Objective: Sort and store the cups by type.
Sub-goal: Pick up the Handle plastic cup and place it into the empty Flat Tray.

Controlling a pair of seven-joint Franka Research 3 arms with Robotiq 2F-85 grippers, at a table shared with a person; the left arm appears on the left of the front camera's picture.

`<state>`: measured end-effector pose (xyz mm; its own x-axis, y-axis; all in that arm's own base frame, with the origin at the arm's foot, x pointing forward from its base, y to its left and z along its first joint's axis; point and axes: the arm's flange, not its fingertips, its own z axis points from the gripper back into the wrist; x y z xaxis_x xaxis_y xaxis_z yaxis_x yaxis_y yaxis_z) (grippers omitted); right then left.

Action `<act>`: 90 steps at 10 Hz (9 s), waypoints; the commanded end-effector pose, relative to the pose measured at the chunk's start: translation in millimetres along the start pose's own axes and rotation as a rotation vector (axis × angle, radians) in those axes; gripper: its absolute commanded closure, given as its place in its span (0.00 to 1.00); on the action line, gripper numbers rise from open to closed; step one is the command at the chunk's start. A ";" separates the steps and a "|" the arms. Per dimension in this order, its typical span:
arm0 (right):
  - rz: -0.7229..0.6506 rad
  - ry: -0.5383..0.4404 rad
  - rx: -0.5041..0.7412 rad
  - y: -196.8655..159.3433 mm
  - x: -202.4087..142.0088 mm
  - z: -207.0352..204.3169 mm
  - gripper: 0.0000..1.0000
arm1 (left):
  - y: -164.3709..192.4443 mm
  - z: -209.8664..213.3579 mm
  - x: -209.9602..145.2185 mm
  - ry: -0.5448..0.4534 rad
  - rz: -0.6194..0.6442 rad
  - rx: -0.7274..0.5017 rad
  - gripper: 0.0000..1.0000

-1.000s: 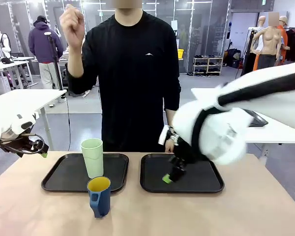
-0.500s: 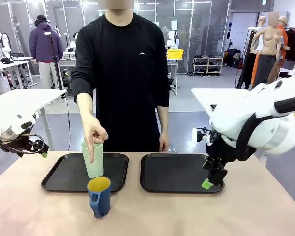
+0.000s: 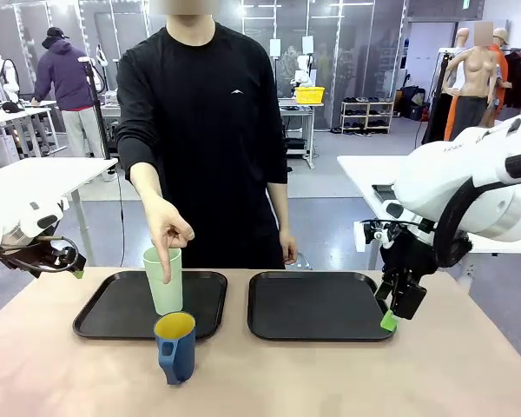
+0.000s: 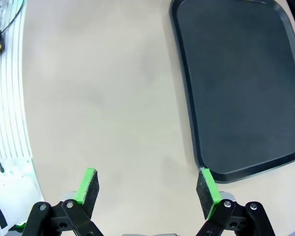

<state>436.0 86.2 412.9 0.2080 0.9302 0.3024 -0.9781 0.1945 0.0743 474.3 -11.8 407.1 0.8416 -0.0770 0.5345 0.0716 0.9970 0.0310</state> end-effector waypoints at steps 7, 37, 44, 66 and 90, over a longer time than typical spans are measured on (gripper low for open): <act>0.000 0.000 0.000 0.0 0.0 0.0 0.00 | 1.0 0.3 0.6 -0.001 -0.006 0.004 0.00; 0.000 0.000 0.000 0.0 0.0 0.0 0.00 | -17.3 -9.8 -88.7 0.023 -1.308 -0.467 0.00; 0.000 0.000 0.000 0.0 0.0 0.0 0.00 | -30.3 -42.6 -124.1 -0.291 -1.238 -0.781 0.00; 0.000 0.000 0.000 0.0 0.0 0.0 0.00 | -41.6 -84.7 -111.3 -0.651 -0.888 -1.138 0.00; 0.000 0.000 0.000 0.0 0.0 0.0 0.00 | -145.1 -160.0 -108.7 -0.614 -0.877 -1.330 0.00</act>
<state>438.0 87.3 413.6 0.2044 0.9324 0.2980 -0.9786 0.1880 0.0831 450.8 -144.6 214.6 0.0150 -0.2548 0.9669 0.9980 -0.0555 -0.0301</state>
